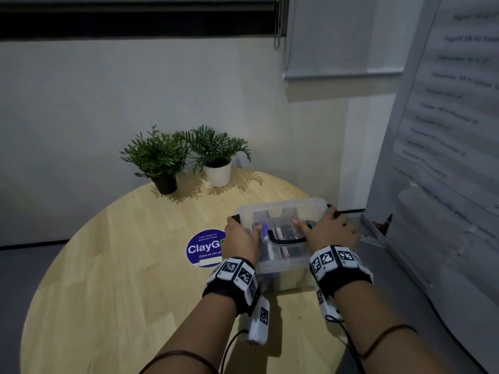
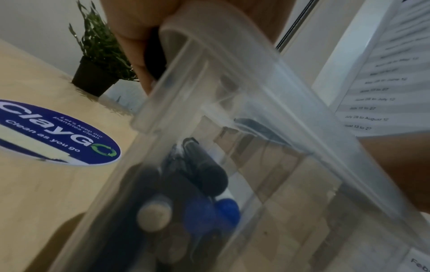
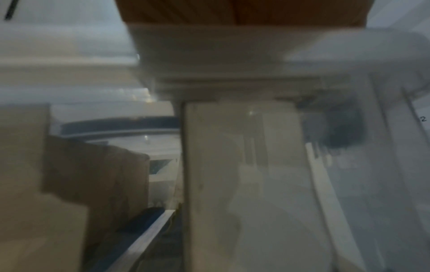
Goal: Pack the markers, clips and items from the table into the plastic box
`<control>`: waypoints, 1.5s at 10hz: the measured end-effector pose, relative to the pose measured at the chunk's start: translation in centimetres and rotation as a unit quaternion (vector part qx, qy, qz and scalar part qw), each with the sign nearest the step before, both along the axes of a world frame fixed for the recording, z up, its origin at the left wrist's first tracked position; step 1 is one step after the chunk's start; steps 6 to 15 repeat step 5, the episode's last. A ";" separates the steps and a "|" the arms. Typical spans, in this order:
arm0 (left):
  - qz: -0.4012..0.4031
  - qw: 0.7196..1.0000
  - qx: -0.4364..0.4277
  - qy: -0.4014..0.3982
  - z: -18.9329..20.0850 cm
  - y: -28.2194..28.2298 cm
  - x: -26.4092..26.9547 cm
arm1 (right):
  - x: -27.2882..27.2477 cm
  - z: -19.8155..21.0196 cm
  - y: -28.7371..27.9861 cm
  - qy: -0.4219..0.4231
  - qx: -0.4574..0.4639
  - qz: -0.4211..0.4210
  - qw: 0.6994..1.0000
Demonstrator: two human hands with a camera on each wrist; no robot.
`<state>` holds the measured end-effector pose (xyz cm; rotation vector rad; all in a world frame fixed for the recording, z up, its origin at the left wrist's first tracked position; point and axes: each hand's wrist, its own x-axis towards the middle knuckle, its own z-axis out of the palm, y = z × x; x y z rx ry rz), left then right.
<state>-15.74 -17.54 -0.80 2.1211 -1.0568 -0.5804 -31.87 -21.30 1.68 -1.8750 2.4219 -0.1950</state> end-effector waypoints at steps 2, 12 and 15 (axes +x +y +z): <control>-0.007 0.999 0.035 -0.015 1.5 0.2 -0.7 | 0.5 0.2 -0.2 0.009 0.020 0.004 1.000; -0.188 0.975 0.098 -0.070 5.0 7.1 6.9 | -0.6 0.8 2.7 -0.062 0.001 0.072 0.996; -0.188 0.975 0.098 -0.070 5.0 7.1 6.9 | -0.6 0.8 2.7 -0.062 0.001 0.072 0.996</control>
